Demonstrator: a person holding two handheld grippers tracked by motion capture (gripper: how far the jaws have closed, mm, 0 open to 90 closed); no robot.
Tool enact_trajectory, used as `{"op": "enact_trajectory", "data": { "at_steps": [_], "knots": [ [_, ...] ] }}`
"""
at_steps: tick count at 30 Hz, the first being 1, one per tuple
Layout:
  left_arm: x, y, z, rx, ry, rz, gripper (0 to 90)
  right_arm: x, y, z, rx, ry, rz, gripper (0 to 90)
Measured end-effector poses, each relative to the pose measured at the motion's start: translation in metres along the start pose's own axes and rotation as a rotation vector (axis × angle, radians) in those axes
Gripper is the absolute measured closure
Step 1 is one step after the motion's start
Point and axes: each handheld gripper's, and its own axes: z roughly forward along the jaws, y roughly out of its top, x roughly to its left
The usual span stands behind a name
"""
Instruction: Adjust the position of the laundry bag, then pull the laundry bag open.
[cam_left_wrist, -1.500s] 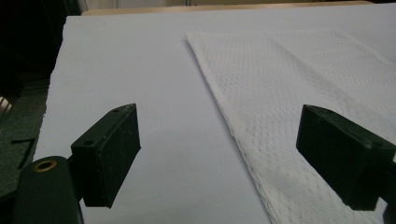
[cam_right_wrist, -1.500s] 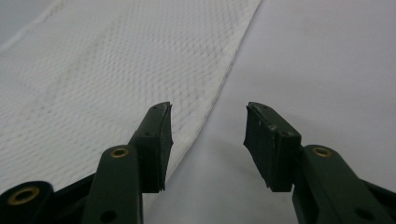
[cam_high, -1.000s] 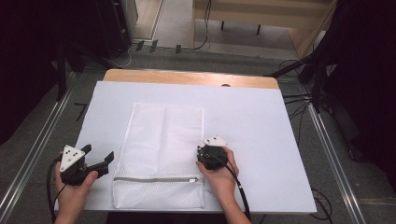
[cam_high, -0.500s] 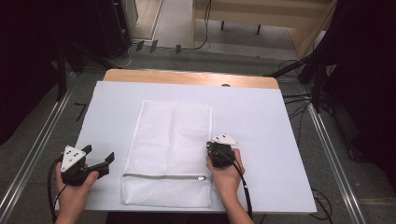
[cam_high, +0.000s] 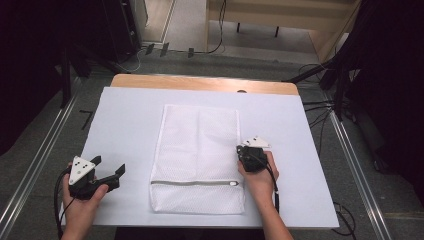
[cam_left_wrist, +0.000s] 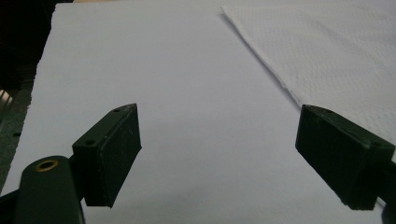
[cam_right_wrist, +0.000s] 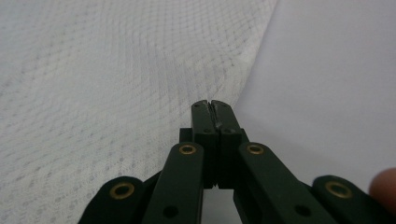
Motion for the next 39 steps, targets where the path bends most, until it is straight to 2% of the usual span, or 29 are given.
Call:
{"op": "enact_trajectory", "data": {
  "at_steps": [4, 6, 8, 10, 11, 13, 16, 18, 20, 23, 24, 25, 26, 27, 29, 30, 31, 32, 34, 36, 37, 39],
  "knots": [
    [-0.001, 0.000, 0.000, -0.001, -0.001, -0.004, 14.5, -0.005, 0.005, 0.004, -0.009, -0.011, -0.001, 90.0],
    [-0.002, 0.000, 0.001, -0.001, -0.008, -0.001, 14.5, -0.007, 0.006, 0.005, -0.006, 0.011, 0.015, 88.1],
    [-0.003, 0.000, 0.002, 0.002, -0.012, 0.001, 14.5, -0.008, 0.005, 0.003, -0.010, 0.017, 0.028, 76.5],
    [-0.004, 0.000, 0.002, 0.002, -0.014, 0.001, 14.5, -0.010, 0.005, -0.004, -0.025, -0.016, 0.072, 59.4],
    [-0.004, 0.000, 0.002, 0.002, -0.016, 0.002, 14.5, -0.012, 0.005, -0.009, -0.023, -0.038, 0.100, 56.3],
    [-0.005, 0.000, 0.001, -0.001, -0.026, 0.000, 14.5, -0.015, 0.001, -0.022, -0.038, -0.017, 0.135, 48.6],
    [-0.008, 0.000, 0.000, -0.002, -0.041, -0.009, 15.4, -0.018, -0.011, -0.044, -0.056, 0.018, 0.137, 43.4],
    [-0.009, 0.000, 0.001, -0.002, -0.053, -0.013, 17.9, -0.020, -0.022, -0.059, -0.068, 0.040, 0.143, 41.2],
    [-0.016, 0.000, 0.000, -0.009, -0.084, -0.025, 25.8, -0.023, -0.035, -0.074, -0.074, 0.060, 0.155, 40.0],
    [-0.023, 0.001, -0.001, -0.012, -0.100, -0.022, 30.7, -0.021, -0.049, -0.090, -0.057, 0.108, 0.177, 36.6],
    [-0.029, 0.001, -0.001, -0.008, -0.142, -0.016, 33.3, -0.019, -0.052, -0.095, -0.057, 0.129, 0.175, 35.5],
    [-0.033, 0.001, -0.001, -0.001, -0.165, -0.011, 35.3, -0.016, -0.056, -0.099, -0.056, 0.143, 0.179, 33.9],
    [-0.036, 0.001, -0.001, 0.007, -0.182, 0.000, 37.5, -0.014, -0.059, -0.103, -0.061, 0.165, 0.178, 31.9],
    [-0.036, 0.001, -0.001, 0.007, -0.182, 0.000, 38.8, -0.012, -0.061, -0.106, -0.064, 0.184, 0.164, 30.4],
    [-0.044, 0.001, 0.000, 0.018, -0.248, -0.018, 41.3, -0.008, -0.063, -0.108, -0.060, 0.190, 0.135, 27.8],
    [-0.044, 0.001, 0.000, 0.018, -0.248, -0.018, 42.2, -0.008, -0.063, -0.108, -0.060, 0.190, 0.135, 27.8],
    [-0.046, 0.002, 0.000, 0.018, -0.280, -0.034, 42.2, -0.008, -0.063, -0.107, -0.059, 0.186, 0.131, 25.5],
    [-0.050, 0.002, 0.002, 0.022, -0.305, -0.041, 46.0, -0.005, -0.063, -0.104, -0.037, 0.167, 0.145, 23.9],
    [-0.054, 0.002, 0.005, 0.039, -0.326, -0.029, 48.4, -0.003, -0.063, -0.100, -0.031, 0.176, 0.152, 24.3],
    [-0.060, 0.003, 0.006, 0.044, -0.321, -0.003, 48.3, -0.001, -0.064, -0.097, -0.023, 0.210, 0.163, 28.8],
    [-0.064, 0.003, 0.007, 0.041, -0.305, 0.012, 48.1, 0.000, -0.064, -0.095, -0.024, 0.225, 0.161, 31.5],
    [-0.067, 0.004, 0.007, 0.041, -0.305, 0.020, 46.9, 0.000, -0.065, -0.094, -0.021, 0.237, 0.145, 33.6]
  ]
}}
